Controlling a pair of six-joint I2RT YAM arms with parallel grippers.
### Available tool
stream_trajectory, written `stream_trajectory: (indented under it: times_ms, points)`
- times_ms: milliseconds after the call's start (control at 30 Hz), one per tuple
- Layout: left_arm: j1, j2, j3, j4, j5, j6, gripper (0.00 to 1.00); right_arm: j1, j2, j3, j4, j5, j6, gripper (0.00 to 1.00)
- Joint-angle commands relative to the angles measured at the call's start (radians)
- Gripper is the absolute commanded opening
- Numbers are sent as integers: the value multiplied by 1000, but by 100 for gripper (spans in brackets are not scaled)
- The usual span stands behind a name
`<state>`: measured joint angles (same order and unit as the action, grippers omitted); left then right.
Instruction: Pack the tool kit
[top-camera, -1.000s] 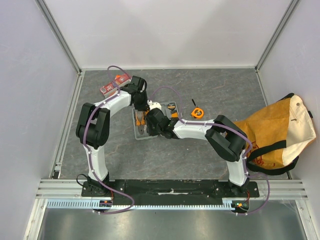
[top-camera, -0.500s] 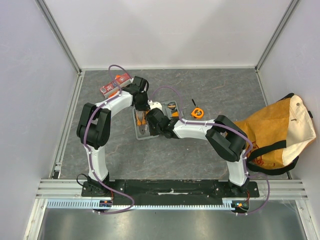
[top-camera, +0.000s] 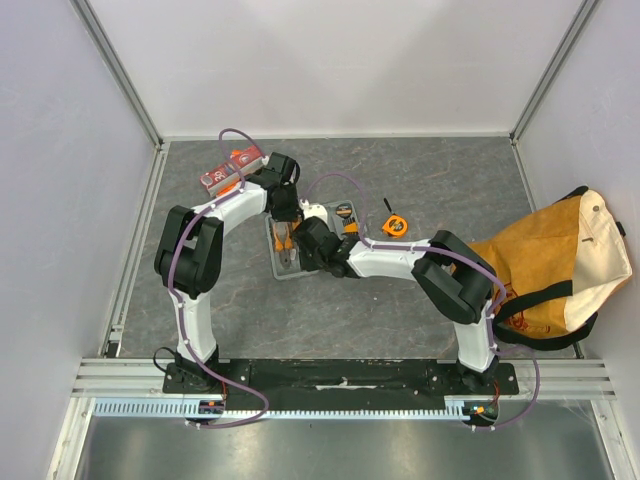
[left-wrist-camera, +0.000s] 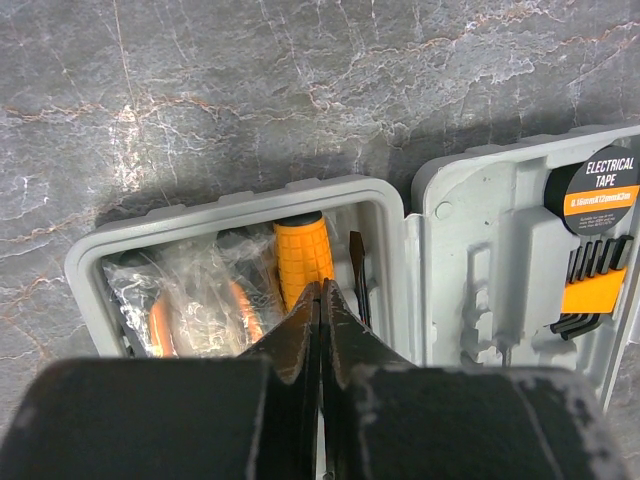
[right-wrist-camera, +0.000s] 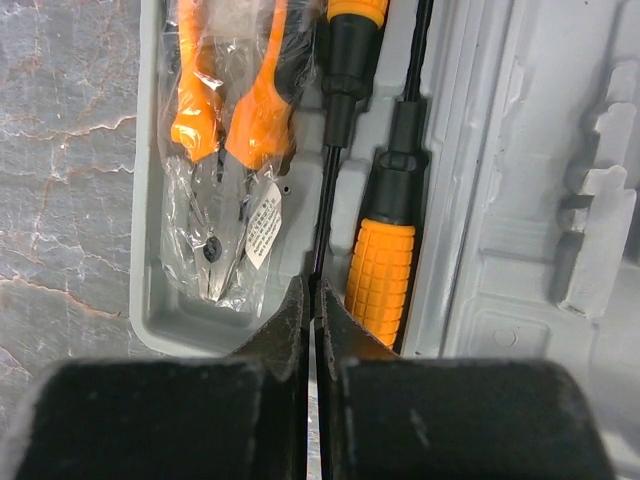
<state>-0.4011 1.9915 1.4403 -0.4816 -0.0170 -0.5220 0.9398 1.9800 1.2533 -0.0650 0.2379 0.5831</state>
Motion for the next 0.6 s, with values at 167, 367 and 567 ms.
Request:
stream_trajectory:
  times_ms: [167,367,567]
  points:
    - [-18,87,-47,-25,-8,19,2,-3,3,-126,36,-28,70,0]
    - [-18,89,-49,-23,3,16,2,-7,-23,-120,36,-14,61,0]
    - [-19,72,-43,-22,6,17,2,-7,-72,-17,-21,53,-8,23]
